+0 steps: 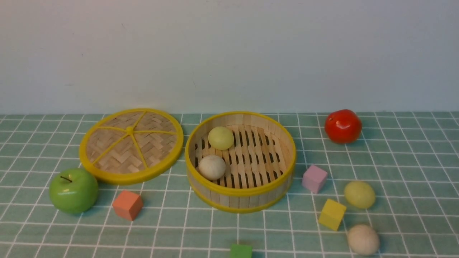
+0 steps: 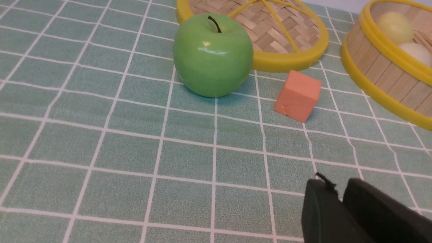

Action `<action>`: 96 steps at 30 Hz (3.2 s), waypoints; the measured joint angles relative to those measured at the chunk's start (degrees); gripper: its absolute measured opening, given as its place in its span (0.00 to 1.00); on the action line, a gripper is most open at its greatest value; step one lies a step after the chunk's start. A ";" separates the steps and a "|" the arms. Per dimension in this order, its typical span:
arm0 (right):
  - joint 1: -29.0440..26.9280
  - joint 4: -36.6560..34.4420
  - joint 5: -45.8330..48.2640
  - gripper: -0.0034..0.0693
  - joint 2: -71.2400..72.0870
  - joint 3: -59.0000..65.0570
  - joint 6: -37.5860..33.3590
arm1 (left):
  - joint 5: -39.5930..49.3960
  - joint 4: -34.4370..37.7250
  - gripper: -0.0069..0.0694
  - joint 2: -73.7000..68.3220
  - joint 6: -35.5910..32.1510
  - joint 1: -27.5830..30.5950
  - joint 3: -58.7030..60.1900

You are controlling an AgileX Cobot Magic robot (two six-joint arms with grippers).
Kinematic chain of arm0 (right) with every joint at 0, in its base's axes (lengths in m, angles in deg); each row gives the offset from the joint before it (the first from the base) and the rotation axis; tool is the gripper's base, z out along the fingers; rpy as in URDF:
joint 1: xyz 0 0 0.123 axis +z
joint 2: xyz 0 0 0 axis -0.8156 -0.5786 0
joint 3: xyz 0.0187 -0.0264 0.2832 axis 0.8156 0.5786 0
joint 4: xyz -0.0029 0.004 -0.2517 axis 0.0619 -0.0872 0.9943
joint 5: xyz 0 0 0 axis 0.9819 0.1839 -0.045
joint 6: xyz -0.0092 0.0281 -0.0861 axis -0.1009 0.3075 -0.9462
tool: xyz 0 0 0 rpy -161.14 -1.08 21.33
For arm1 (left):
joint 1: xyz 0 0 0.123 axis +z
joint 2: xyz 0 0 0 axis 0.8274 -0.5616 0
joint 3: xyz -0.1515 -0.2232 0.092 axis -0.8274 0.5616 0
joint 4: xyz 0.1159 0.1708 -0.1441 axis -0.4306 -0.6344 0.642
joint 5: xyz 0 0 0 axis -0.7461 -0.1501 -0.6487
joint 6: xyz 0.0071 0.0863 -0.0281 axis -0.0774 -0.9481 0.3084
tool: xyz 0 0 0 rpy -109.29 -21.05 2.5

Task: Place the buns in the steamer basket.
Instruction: Use the right arm to grab a steamed stuffed bun, then use the right arm to put the steamed stuffed bun into the steamer

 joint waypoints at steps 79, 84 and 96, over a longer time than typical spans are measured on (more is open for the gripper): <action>4.43 -10.42 40.64 0.04 -105.66 -66.56 -20.64 | 0.00 0.00 0.30 0.00 0.00 0.00 0.01; 7.04 -16.90 41.35 0.04 -105.33 -76.30 -25.07 | 0.00 0.00 0.31 0.00 0.00 0.00 0.01; 17.66 -27.91 20.52 0.04 -118.27 -83.37 -35.70 | 0.00 0.00 0.32 0.00 0.00 0.00 0.01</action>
